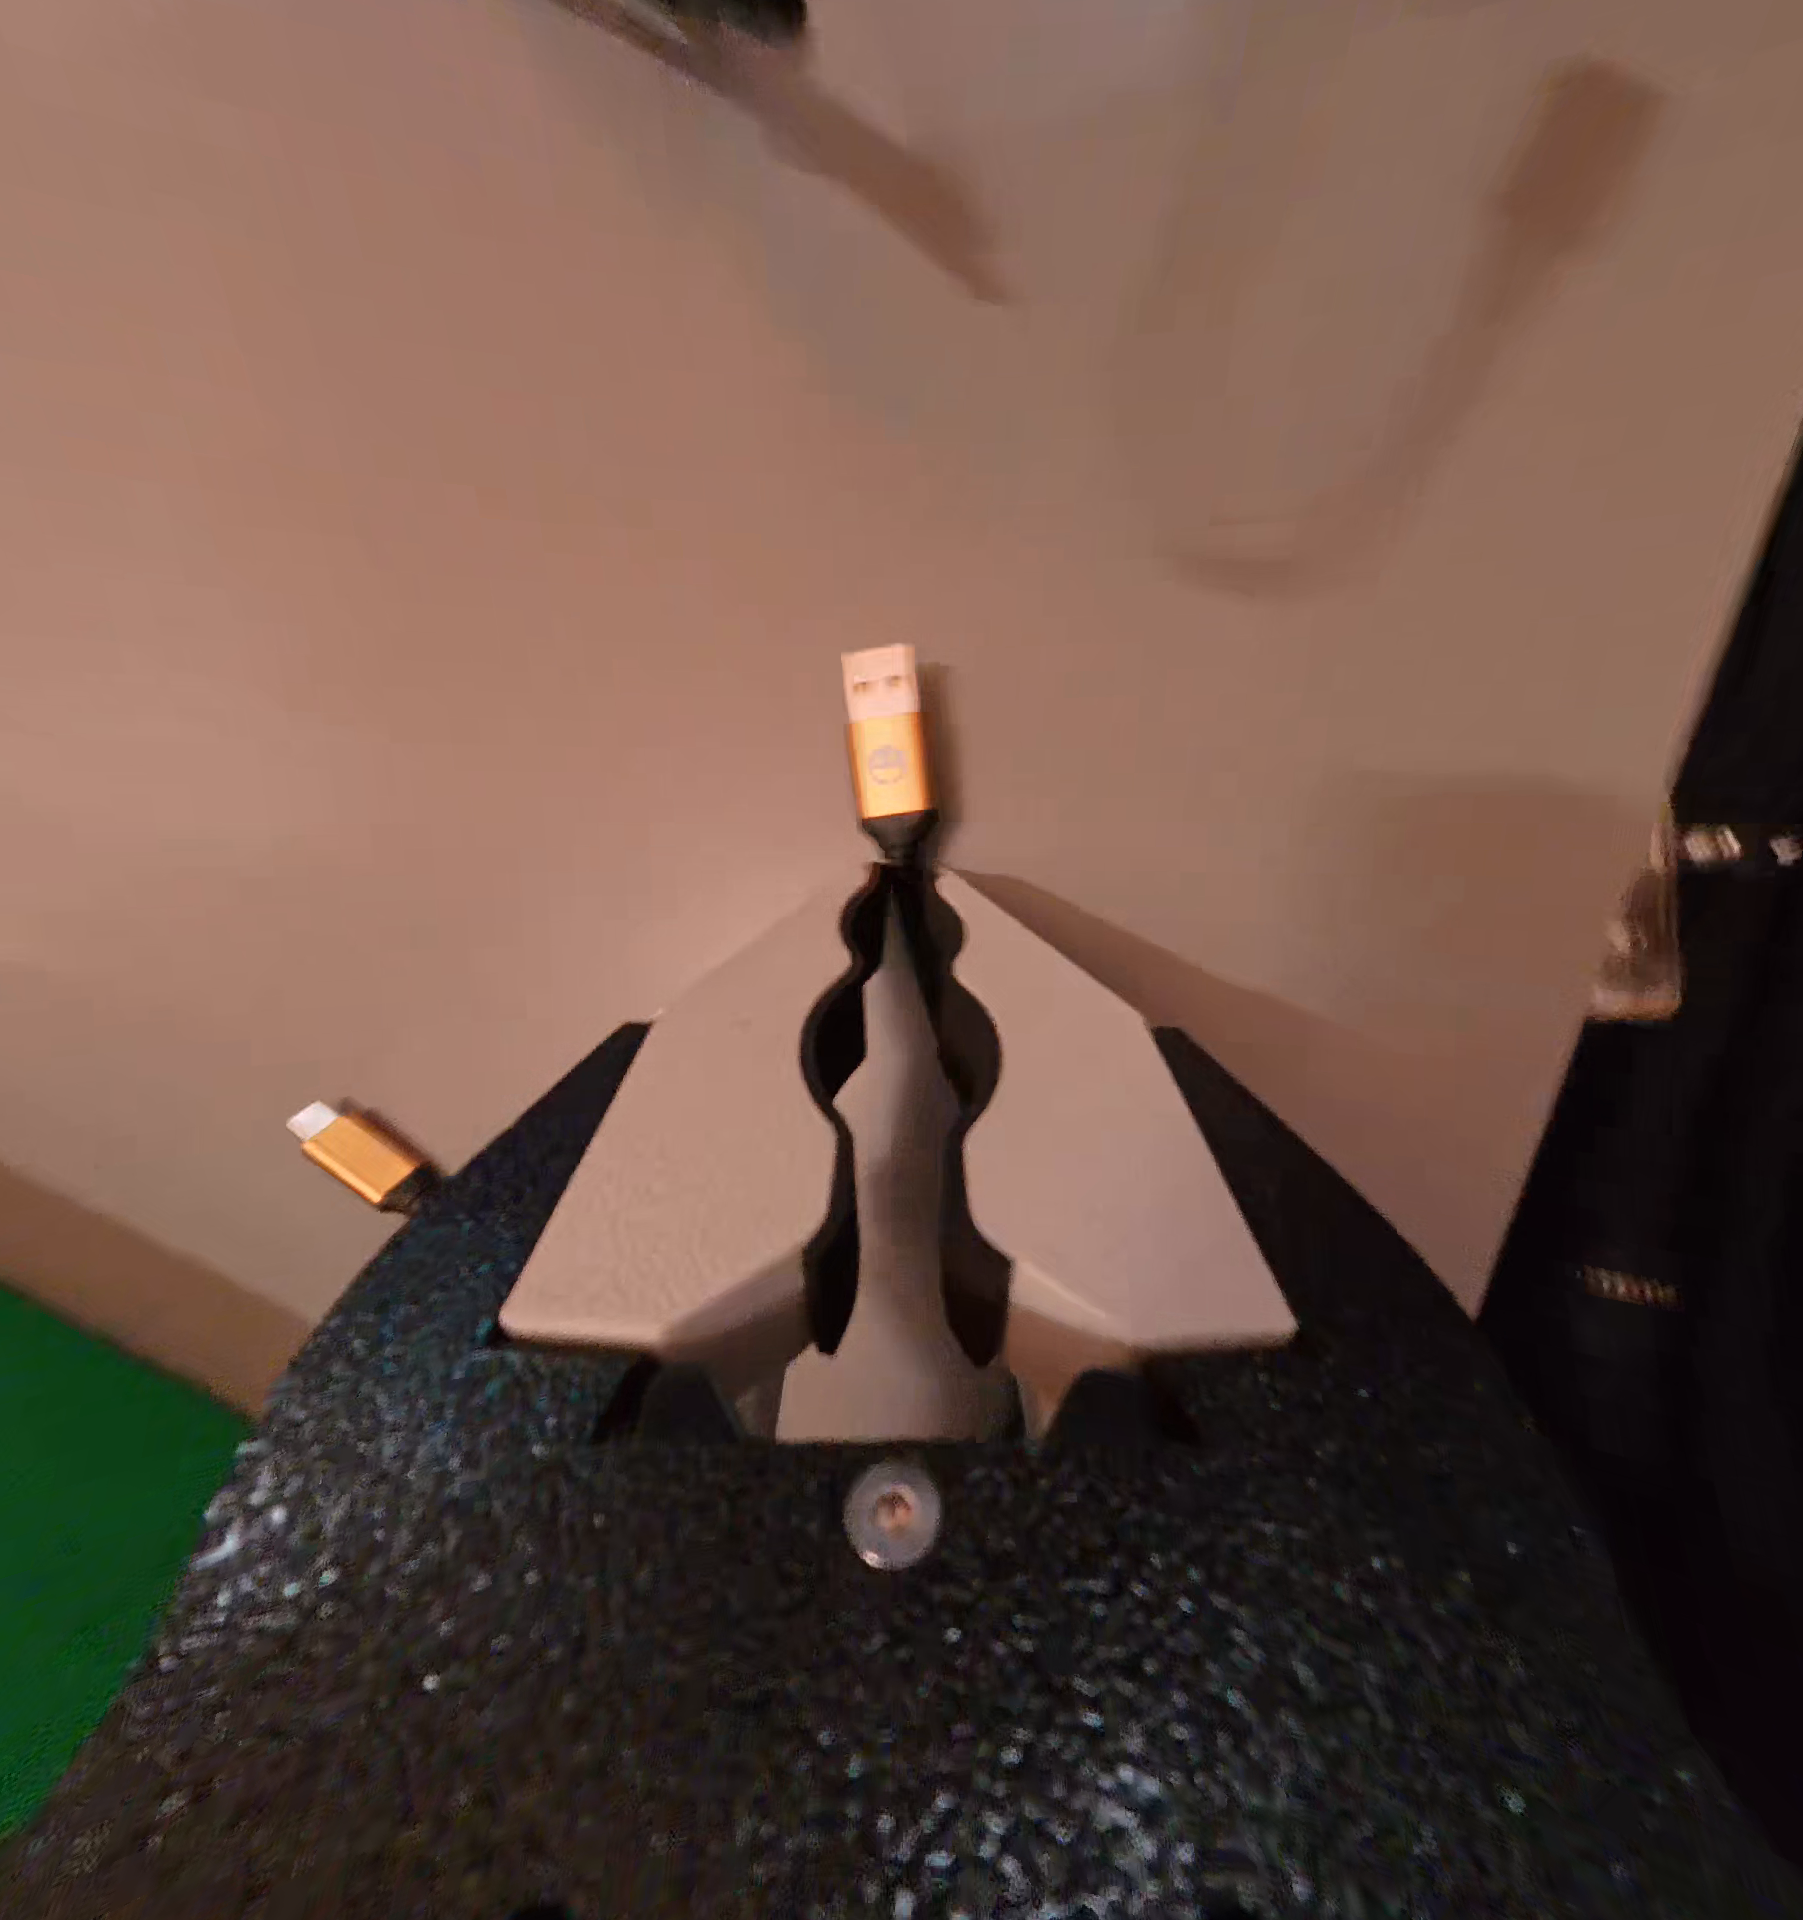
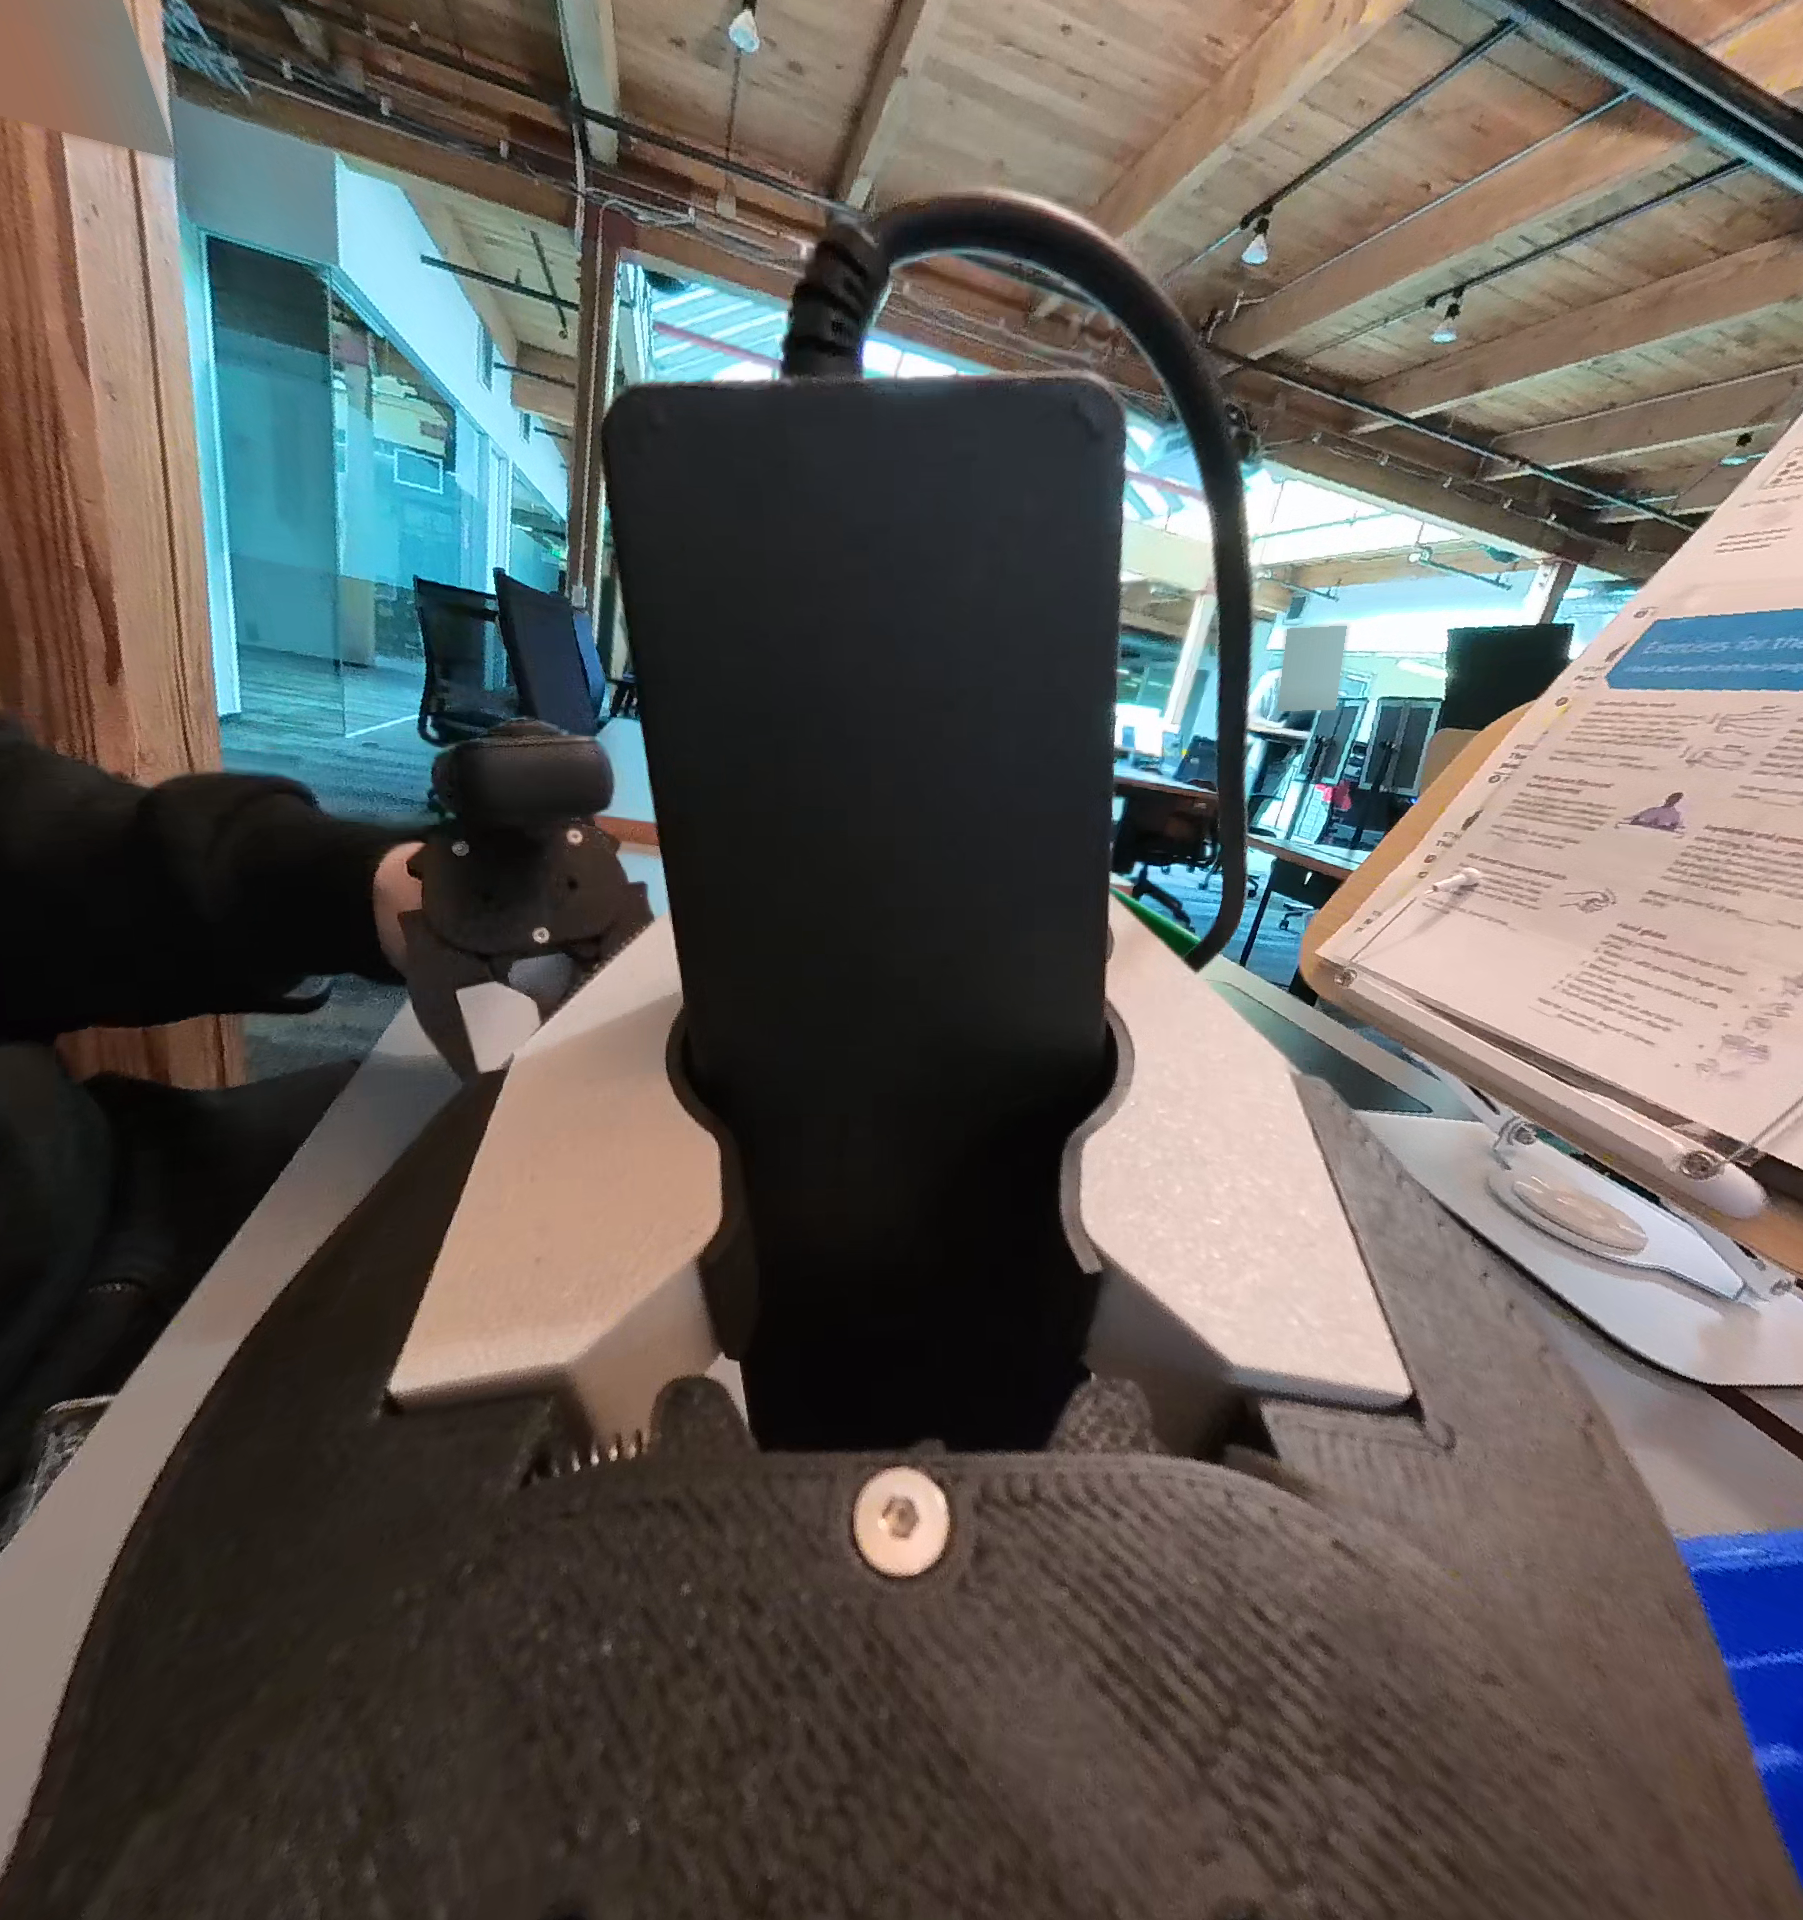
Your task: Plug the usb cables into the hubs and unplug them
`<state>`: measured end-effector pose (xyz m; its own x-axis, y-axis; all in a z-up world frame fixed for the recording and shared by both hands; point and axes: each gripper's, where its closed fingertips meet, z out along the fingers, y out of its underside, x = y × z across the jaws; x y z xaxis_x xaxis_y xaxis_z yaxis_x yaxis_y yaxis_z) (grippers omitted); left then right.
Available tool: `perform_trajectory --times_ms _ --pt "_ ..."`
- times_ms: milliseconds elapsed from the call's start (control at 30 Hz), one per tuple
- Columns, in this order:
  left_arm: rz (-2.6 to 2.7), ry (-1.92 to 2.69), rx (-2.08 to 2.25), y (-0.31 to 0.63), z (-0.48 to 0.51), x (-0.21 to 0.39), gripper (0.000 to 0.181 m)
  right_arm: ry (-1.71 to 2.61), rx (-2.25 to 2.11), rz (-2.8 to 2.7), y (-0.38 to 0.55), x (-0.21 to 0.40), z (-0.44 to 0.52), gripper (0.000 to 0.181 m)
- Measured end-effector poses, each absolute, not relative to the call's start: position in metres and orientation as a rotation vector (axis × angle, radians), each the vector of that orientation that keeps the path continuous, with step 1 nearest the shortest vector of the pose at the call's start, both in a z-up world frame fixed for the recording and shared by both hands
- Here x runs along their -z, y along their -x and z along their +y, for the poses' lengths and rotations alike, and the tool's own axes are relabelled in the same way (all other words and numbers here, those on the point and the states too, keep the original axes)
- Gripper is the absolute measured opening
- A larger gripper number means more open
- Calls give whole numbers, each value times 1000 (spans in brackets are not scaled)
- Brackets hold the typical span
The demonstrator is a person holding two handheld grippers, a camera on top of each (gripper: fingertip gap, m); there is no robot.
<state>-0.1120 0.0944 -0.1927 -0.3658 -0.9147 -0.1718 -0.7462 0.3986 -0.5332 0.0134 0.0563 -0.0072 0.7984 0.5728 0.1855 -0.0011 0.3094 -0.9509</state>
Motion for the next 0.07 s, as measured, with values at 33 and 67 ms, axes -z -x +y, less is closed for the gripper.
perform_trajectory --times_ms 33,67 --pt "2197 1426 558 108 92 193 4 1216 -404 -560 -12 8 58 66" --pt "2183 1439 605 106 90 193 3 1220 -405 -564 -11 9 59 66"
